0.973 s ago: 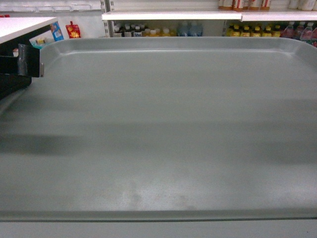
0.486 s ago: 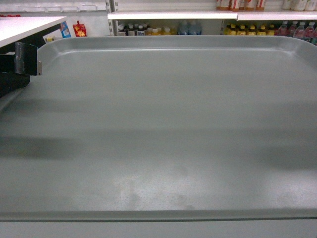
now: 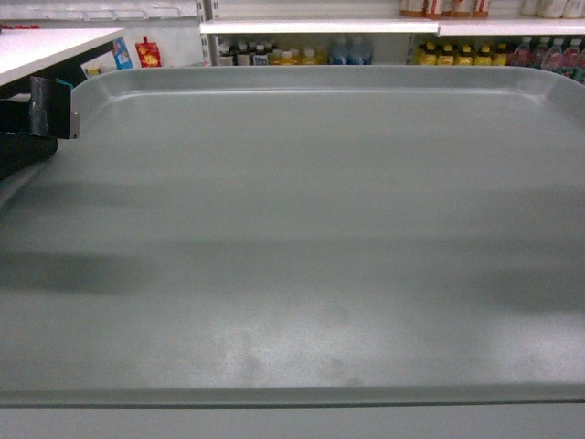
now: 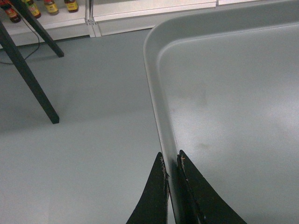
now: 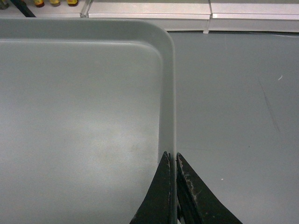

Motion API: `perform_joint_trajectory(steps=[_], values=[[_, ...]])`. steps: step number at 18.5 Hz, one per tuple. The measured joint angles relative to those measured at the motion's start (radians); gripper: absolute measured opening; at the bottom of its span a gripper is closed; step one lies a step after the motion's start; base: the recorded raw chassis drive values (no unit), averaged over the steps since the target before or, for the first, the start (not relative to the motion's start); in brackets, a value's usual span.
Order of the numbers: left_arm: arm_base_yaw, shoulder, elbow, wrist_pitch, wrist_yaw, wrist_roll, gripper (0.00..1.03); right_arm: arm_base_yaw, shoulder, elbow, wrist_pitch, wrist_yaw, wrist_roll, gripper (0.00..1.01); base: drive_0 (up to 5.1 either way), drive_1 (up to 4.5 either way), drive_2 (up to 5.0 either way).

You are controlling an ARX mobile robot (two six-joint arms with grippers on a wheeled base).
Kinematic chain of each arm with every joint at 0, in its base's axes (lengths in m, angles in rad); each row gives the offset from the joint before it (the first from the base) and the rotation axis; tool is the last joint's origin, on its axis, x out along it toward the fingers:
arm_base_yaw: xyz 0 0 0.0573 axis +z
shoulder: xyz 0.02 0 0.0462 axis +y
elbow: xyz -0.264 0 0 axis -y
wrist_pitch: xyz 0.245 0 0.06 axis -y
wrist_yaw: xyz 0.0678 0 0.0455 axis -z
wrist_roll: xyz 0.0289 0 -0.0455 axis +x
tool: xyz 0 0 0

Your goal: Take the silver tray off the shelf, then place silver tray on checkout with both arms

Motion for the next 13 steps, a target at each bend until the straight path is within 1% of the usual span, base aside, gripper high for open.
perform_joint_trajectory(steps=[3, 5, 8, 13], values=[[-0.003, 0.000, 0.000, 0.006, 0.000, 0.000, 0.04, -0.006, 0.000, 0.000, 0.000, 0.000, 0.000, 0.02, -4.8, 3.49, 1.5], [0.000, 0.001, 0.000, -0.002, 0.001, 0.000, 0.04, 0.001, 0.000, 0.000, -0.001, -0.001, 0.000, 0.02, -4.7, 3.57, 1.6], [0.000, 0.001, 0.000, 0.002, 0.001, 0.000, 0.04, 0.000, 0.000, 0.000, -0.001, 0.000, 0.000, 0.02, -5.0, 3.27, 1.5], [0.000, 0.001, 0.000, 0.005, 0.000, 0.000, 0.04, 0.000, 0.000, 0.000, 0.004, 0.000, 0.000, 0.02, -5.0, 2.36, 2.4]])
